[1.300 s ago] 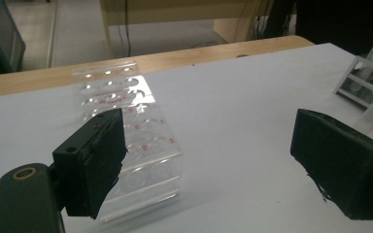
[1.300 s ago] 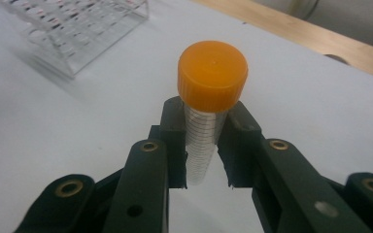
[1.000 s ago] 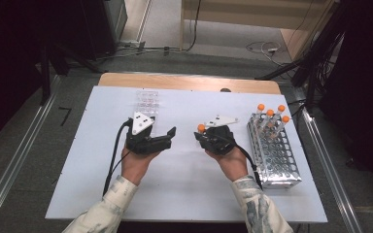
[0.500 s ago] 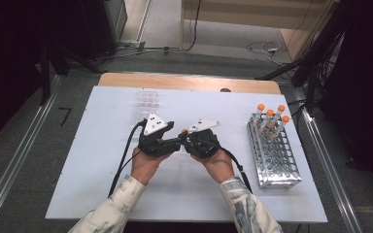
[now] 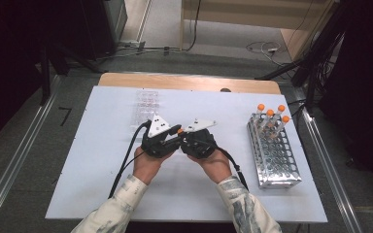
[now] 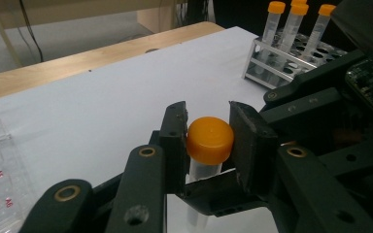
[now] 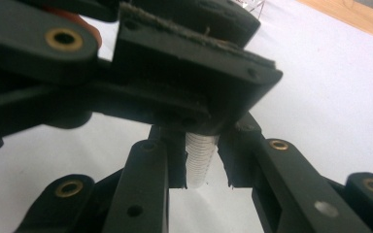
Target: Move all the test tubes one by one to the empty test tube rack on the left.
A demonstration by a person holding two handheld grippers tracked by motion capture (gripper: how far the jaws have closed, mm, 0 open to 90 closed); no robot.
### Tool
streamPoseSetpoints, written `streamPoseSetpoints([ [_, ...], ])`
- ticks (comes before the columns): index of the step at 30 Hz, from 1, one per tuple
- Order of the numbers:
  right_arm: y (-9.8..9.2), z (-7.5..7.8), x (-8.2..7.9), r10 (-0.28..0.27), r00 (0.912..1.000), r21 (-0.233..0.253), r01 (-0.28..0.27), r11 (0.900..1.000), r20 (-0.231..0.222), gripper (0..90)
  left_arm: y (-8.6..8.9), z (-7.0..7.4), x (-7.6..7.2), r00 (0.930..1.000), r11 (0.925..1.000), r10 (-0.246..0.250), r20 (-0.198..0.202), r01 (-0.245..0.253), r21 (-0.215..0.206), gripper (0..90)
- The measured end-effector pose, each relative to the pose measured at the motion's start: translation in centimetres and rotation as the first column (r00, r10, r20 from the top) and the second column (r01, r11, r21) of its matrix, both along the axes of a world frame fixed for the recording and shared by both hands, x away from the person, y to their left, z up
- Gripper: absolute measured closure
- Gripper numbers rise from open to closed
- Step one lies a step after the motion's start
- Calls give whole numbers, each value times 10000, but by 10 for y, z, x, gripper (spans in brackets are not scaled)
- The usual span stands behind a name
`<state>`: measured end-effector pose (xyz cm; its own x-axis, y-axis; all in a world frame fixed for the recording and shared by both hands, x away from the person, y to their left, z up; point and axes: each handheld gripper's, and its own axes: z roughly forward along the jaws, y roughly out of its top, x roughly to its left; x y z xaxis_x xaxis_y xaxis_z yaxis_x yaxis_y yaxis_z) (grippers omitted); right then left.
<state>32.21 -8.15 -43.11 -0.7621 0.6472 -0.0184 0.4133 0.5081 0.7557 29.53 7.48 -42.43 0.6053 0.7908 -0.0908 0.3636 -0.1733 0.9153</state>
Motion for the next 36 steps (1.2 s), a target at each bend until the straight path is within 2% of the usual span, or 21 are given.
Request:
streamPoseSetpoints([
  [10,0,0,0,-24,10000,-5,24,10000,-27,715,0,0,0,10000,9999,-25,25,25,112,703],
  [12,0,-1,0,-31,9999,9,31,10000,-99,712,1,-1,1,10000,10000,-21,-43,21,46,705],
  [13,0,-1,1,-21,9999,10,21,10000,-114,707,0,-1,3,10000,9999,-25,-83,26,147,706],
  [14,-1,-1,1,-33,9998,70,35,10000,-192,669,1,-2,5,9998,9997,-73,-166,77,235,707],
  [16,-2,0,2,74,9997,280,-67,9996,-235,534,3,-4,9,9990,9996,-174,-418,182,194,708],
  [18,-4,2,2,78,9998,305,-72,9995,-208,449,7,-4,13,9991,9999,-106,-415,111,115,708],
  [20,-8,4,0,-4,9999,288,8,9996,-139,368,11,-2,14,9997,9999,137,-208,-139,-88,709],
  [23,-18,8,-4,-104,9999,471,105,9988,-17,329,17,4,18,9989,9981,468,-50,-470,-397,709],
  [26,-31,11,-10,-273,9996,732,269,9970,48,311,21,8,22,9980,9969,627,-75,-630,-464,709],
  [30,-44,11,-20,-393,9992,734,393,9965,-15,294,28,18,32,9960,9941,877,-180,-886,-621,710],
  [34,-52,9,-25,-410,9992,761,407,9963,23,271,30,23,37,9956,9931,917,-176,-927,-711,710],
  [36,-58,7,-26,-545,9985,845,541,9950,34,230,30,25,40,9957,9929,898,-227,-913,-769,710],
])
